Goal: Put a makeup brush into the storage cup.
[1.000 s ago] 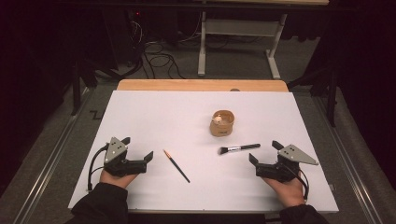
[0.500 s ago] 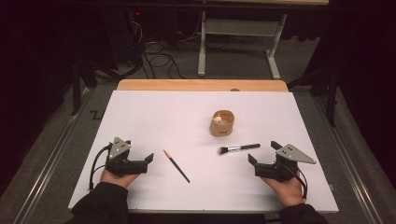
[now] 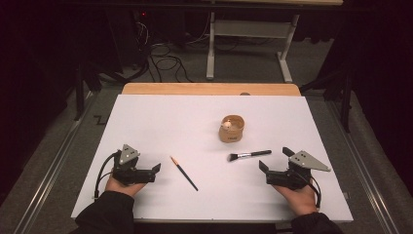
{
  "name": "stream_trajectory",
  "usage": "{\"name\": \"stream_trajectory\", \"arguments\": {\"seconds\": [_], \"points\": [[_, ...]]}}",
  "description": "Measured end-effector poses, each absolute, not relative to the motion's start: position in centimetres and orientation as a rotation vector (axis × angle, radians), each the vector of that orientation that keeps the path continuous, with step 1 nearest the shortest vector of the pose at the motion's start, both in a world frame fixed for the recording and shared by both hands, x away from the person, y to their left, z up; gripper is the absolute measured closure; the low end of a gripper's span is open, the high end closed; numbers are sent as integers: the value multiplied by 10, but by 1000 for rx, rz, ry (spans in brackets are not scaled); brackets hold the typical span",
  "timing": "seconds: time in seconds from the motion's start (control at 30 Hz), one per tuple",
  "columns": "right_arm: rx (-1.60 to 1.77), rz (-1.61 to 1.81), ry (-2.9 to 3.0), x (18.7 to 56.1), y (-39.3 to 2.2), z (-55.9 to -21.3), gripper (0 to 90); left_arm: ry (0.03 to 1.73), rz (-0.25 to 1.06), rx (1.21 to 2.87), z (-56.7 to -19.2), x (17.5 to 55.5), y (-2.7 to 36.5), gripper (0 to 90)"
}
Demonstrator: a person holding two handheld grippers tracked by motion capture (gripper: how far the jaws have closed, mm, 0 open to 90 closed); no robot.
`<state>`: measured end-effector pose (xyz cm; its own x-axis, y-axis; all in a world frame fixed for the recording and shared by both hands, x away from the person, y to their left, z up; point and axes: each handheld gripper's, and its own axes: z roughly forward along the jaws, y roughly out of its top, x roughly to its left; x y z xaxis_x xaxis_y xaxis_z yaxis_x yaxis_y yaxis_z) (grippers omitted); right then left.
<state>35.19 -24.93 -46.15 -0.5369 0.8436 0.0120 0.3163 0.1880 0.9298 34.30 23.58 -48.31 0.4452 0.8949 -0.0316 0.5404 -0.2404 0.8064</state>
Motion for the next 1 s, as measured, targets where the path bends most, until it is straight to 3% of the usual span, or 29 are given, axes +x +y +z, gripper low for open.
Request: {"name": "stream_trajectory", "arguments": {"seconds": [0.33, 1.0], "points": [[1059, 1321, 1968, 350, -245, -460, 5, 1316, 491, 1904, -480, 349, 240, 37], [1035, 1325, 1972, 352, -238, -461, 6, 1412, 307, 2095, -467, 356, 235, 41]]}}
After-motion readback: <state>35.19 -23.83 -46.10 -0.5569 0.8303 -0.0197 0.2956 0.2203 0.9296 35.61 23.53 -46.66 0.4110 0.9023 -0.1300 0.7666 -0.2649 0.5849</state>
